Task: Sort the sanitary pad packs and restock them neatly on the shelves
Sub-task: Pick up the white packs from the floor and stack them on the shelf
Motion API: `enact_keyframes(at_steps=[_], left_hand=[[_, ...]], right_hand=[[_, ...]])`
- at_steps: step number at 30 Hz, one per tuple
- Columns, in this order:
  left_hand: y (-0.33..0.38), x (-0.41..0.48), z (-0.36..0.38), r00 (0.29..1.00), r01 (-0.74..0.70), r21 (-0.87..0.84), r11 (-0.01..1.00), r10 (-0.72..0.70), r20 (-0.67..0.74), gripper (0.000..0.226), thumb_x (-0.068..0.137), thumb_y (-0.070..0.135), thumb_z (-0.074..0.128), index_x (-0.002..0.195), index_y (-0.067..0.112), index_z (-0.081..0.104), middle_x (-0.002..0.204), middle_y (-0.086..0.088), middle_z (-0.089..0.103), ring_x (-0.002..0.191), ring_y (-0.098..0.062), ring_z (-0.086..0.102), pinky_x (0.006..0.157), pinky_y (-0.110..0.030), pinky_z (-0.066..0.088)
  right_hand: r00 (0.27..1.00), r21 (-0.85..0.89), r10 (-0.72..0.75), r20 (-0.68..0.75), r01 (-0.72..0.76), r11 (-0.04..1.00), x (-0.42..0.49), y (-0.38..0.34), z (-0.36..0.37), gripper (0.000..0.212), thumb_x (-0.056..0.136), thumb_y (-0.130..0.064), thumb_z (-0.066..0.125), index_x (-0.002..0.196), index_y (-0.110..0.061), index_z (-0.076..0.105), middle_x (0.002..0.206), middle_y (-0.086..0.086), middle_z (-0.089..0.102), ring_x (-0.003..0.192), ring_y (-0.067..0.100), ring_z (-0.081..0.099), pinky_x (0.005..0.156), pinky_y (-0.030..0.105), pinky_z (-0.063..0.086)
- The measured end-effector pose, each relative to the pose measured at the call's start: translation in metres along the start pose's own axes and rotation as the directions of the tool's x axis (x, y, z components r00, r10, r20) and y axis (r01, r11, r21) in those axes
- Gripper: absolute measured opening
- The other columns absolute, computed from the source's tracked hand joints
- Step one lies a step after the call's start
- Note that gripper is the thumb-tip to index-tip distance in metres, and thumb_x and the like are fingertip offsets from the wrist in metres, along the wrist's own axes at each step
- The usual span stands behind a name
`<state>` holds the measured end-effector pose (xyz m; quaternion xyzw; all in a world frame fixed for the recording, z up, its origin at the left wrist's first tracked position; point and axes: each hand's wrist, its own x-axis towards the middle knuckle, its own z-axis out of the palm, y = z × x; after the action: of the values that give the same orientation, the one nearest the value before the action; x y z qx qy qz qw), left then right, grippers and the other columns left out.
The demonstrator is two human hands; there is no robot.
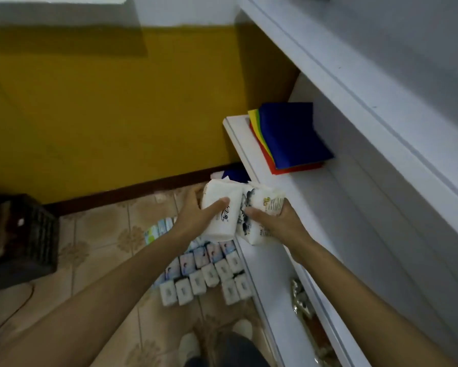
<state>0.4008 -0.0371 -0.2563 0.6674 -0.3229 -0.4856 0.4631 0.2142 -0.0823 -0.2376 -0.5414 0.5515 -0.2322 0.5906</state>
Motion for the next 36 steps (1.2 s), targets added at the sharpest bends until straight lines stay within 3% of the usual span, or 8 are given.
enact_keyframes(at_steps=[5, 8, 13, 17, 21, 29, 33, 36], left_hand=[[-0.082, 0.008, 0.009, 0.982, 0.169, 0.139, 0.976, -0.155, -0.108, 0.064, 0.082, 0.034, 0.074, 0.131, 0.015, 0.037, 0.12, 0.0, 0.052, 0.101, -0.018, 0.055, 0.075, -0.025, 0.045], [-0.156, 0.008, 0.009, 0.94, 0.308, 0.211, 0.928, -0.263, -0.217, 0.054, 0.079, 0.034, 0.077, 0.119, 0.016, 0.047, 0.106, 0.005, 0.056, 0.095, -0.016, 0.057, 0.062, -0.017, 0.042], [-0.282, 0.01, 0.011, 0.836, 0.531, 0.157, 0.833, -0.484, -0.259, 0.043, 0.082, 0.035, 0.074, 0.114, 0.016, 0.051, 0.104, 0.004, 0.059, 0.092, -0.016, 0.06, 0.06, -0.015, 0.042], [-0.387, 0.028, 0.026, 0.754, 0.655, 0.169, 0.737, -0.622, -0.21, 0.05, 0.082, 0.036, 0.073, 0.12, 0.008, 0.057, 0.11, -0.007, 0.067, 0.091, -0.018, 0.063, 0.062, -0.017, 0.047], [-0.493, 0.063, 0.047, 0.68, 0.733, 0.142, 0.665, -0.713, -0.171, 0.054, 0.081, 0.029, 0.075, 0.121, 0.013, 0.042, 0.11, -0.004, 0.059, 0.098, -0.024, 0.061, 0.085, -0.044, 0.055], [-0.693, 0.14, 0.055, 0.613, 0.787, 0.17, 0.593, -0.782, -0.109, 0.046, 0.089, 0.028, 0.067, 0.123, 0.006, 0.046, 0.119, -0.01, 0.057, 0.106, -0.026, 0.058, 0.086, -0.037, 0.051], [-0.749, 0.163, 0.076, 0.608, 0.793, 0.116, 0.597, -0.784, -0.124, 0.05, 0.088, 0.028, 0.068, 0.128, 0.005, 0.048, 0.125, -0.011, 0.06, 0.112, -0.028, 0.059, 0.093, -0.034, 0.048], [-0.757, 0.165, 0.079, 0.583, 0.803, -0.025, 0.595, -0.794, -0.175, 0.06, 0.082, 0.028, 0.075, 0.129, 0.007, 0.045, 0.125, -0.01, 0.061, 0.113, -0.026, 0.06, 0.099, -0.042, 0.048]], right_hand=[[0.961, 0.108, 0.275, -0.001, -0.274, 0.956, 0.037, 0.088, 0.012, 0.069, 0.056, -0.036, 0.09, 0.115, -0.014, 0.063, 0.103, 0.004, 0.072, 0.09, 0.016, 0.071, 0.074, 0.032, 0.059], [0.899, 0.063, 0.437, -0.003, -0.436, 0.898, 0.055, 0.17, 0.025, 0.099, 0.038, -0.057, 0.09, 0.122, -0.017, 0.058, 0.111, 0.004, 0.069, 0.095, 0.019, 0.069, 0.077, 0.041, 0.06], [0.811, -0.195, 0.585, -0.022, -0.577, 0.793, 0.061, 0.291, 0.047, 0.075, 0.059, -0.044, 0.087, 0.12, -0.015, 0.055, 0.112, 0.005, 0.063, 0.096, 0.02, 0.064, 0.077, 0.037, 0.059], [0.765, -0.341, 0.644, 0.013, -0.602, 0.722, 0.084, 0.375, 0.07, 0.047, 0.074, -0.027, 0.082, 0.108, -0.021, 0.05, 0.103, -0.006, 0.059, 0.093, 0.015, 0.059, 0.078, 0.031, 0.053], [0.786, -0.525, 0.616, -0.05, -0.546, 0.653, 0.124, 0.468, 0.106, 0.073, 0.069, -0.046, 0.081, 0.127, -0.019, 0.044, 0.107, -0.009, 0.057, 0.099, 0.019, 0.06, 0.084, 0.04, 0.054], [0.845, -0.789, 0.53, -0.072, -0.374, 0.489, 0.228, 0.64, 0.189, 0.076, 0.078, -0.063, 0.064, 0.131, -0.014, 0.039, 0.124, 0.009, 0.057, 0.113, 0.033, 0.057, 0.092, 0.048, 0.049], [0.838, -0.829, 0.544, -0.038, -0.331, 0.452, 0.27, 0.681, 0.2, 0.07, 0.086, -0.045, 0.066, 0.136, -0.006, 0.035, 0.13, 0.014, 0.053, 0.119, 0.032, 0.053, 0.097, 0.041, 0.043], [0.854, -0.747, 0.508, -0.116, -0.412, 0.522, 0.278, 0.681, 0.211, 0.065, 0.083, -0.03, 0.073, 0.133, -0.009, 0.037, 0.127, 0.013, 0.053, 0.114, 0.031, 0.054, 0.092, 0.038, 0.044]])
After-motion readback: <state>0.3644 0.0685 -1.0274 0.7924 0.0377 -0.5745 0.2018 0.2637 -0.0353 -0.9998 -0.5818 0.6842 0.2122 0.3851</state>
